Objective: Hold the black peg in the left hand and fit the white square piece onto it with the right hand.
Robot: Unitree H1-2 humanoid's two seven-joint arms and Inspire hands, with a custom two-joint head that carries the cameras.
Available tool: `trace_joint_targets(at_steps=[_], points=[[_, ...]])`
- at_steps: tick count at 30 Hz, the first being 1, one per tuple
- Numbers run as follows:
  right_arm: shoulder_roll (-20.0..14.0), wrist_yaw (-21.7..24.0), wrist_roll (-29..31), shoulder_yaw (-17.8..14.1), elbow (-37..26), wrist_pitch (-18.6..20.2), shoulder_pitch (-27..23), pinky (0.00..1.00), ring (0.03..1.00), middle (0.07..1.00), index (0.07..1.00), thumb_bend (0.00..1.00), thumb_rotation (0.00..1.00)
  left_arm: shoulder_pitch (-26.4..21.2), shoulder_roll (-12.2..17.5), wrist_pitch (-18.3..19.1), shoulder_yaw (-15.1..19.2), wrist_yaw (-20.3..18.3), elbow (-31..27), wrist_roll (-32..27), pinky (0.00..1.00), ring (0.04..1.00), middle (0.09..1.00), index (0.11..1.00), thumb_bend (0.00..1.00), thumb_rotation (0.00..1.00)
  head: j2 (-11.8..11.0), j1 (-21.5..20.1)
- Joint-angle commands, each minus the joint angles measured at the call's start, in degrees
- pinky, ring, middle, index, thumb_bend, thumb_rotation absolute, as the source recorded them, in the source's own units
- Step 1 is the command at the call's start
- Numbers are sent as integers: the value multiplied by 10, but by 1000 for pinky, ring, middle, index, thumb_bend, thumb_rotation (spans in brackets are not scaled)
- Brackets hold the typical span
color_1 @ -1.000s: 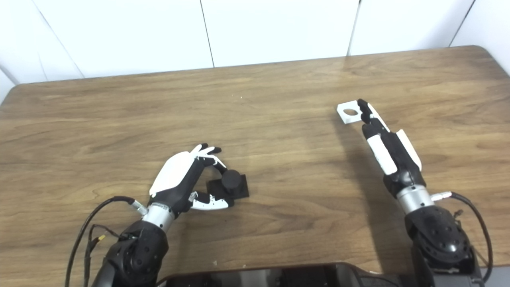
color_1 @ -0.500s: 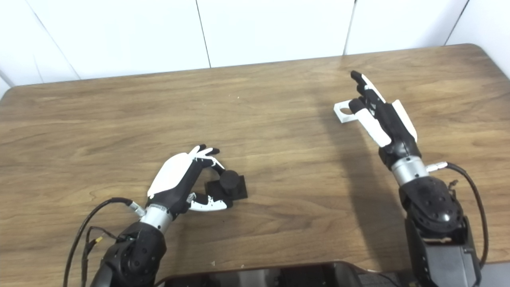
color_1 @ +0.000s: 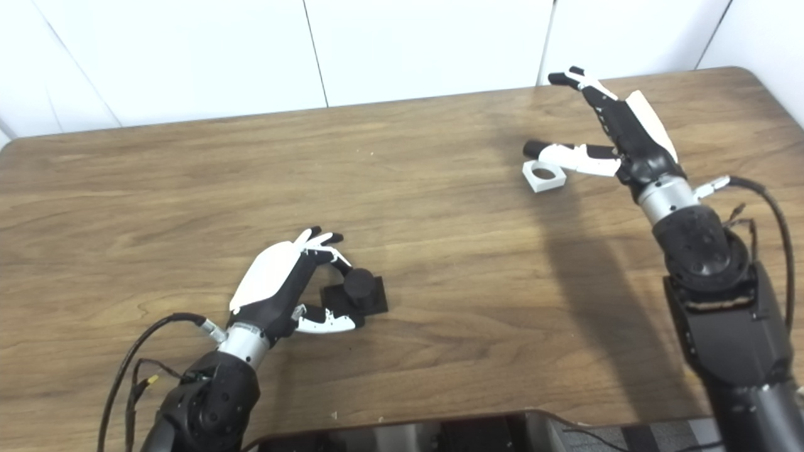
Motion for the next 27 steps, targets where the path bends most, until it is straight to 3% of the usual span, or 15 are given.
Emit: trace_joint_targets(at_steps=[1, 13, 27], points=[[-32, 19, -23, 8, -3, -2, -46, 975, 1000, 1000, 819, 892, 336, -4, 2, -9, -4, 1, 4, 7, 950, 995, 909, 492, 505, 82, 1, 0], [-102, 144, -135, 100, 10, 45, -135, 1000, 1000, 1000, 794, 922, 192, -5, 2, -10, -4, -1, 5, 6, 943, 995, 910, 493, 504, 83, 0, 0], [-108, 177, -210, 153, 74, 0, -183, 1000, 1000, 995, 733, 923, 164, -8, 0, -11, -6, -1, 6, 12, 957, 997, 909, 493, 504, 85, 0, 0]])
